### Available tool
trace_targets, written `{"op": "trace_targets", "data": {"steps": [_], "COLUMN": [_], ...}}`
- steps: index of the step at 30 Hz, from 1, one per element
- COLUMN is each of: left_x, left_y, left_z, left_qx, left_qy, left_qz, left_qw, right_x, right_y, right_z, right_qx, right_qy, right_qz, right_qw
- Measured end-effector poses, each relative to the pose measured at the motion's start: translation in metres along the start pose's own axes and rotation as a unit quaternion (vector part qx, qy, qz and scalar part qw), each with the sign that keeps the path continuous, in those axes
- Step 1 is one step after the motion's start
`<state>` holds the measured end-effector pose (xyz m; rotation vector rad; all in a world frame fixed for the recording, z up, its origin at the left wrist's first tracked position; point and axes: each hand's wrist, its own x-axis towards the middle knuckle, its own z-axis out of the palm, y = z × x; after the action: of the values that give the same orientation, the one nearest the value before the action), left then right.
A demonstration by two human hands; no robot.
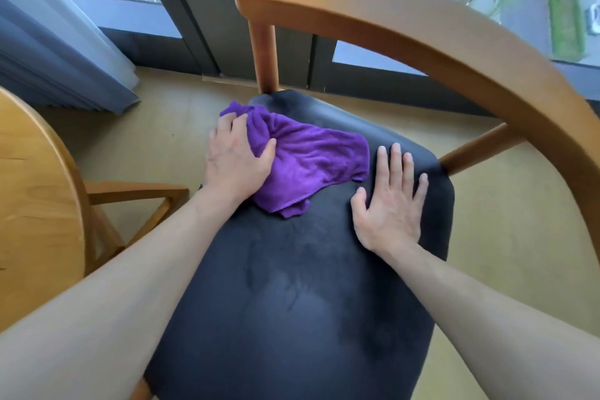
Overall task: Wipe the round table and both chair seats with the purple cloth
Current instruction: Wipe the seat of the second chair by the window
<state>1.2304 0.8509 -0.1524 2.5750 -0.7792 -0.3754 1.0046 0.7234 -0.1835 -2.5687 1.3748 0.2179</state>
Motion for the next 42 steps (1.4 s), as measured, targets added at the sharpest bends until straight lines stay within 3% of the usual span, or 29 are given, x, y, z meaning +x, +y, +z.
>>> {"op": "trace_targets", "data": {"steps": [4, 9, 13, 16, 19, 21, 27, 34, 39, 42], "left_x": [-0.056, -0.131, -0.129, -0.105, -0.097, -0.102, -0.138, -0.183, -0.111, -0.09], "left_y": [-0.014, -0.039, -0.037, -0.022, -0.023, -0.036, -0.059, -0.075, -0.055, -0.041], "left_z": [-0.029, -0.059, -0.062, -0.049, -0.036, -0.032, -0.048, -0.084, -0.078, -0.055], "left_qx": [0.079, 0.152, 0.147, 0.091, 0.045, 0.033, 0.05, 0.09, 0.019, 0.022], "left_qy": [-0.027, -0.125, -0.102, -0.043, -0.049, -0.068, -0.101, -0.198, -0.055, -0.073], "left_qz": [0.005, 0.021, 0.02, -0.003, -0.021, -0.015, -0.061, -0.089, -0.089, -0.072], "left_qw": [0.997, 0.98, 0.984, 0.995, 0.998, 0.997, 0.992, 0.972, 0.994, 0.994], "right_x": [0.003, 0.006, 0.003, -0.018, -0.047, -0.054, -0.045, -0.044, -0.041, -0.039], "right_y": [0.002, 0.006, -0.014, -0.049, -0.081, -0.088, -0.081, -0.089, -0.084, -0.08], "right_z": [-0.002, -0.014, -0.037, -0.047, -0.033, -0.019, -0.021, -0.029, -0.021, -0.014], "right_qx": [0.026, 0.038, 0.076, 0.098, 0.068, 0.039, 0.039, 0.002, -0.006, -0.02], "right_qy": [-0.024, -0.071, -0.048, -0.009, -0.127, -0.168, -0.177, -0.215, -0.217, -0.207], "right_qz": [-0.008, -0.027, -0.011, -0.148, -0.258, -0.256, -0.26, -0.251, -0.26, -0.27], "right_qw": [0.999, 0.996, 0.996, 0.984, 0.955, 0.951, 0.948, 0.944, 0.941, 0.94]}}
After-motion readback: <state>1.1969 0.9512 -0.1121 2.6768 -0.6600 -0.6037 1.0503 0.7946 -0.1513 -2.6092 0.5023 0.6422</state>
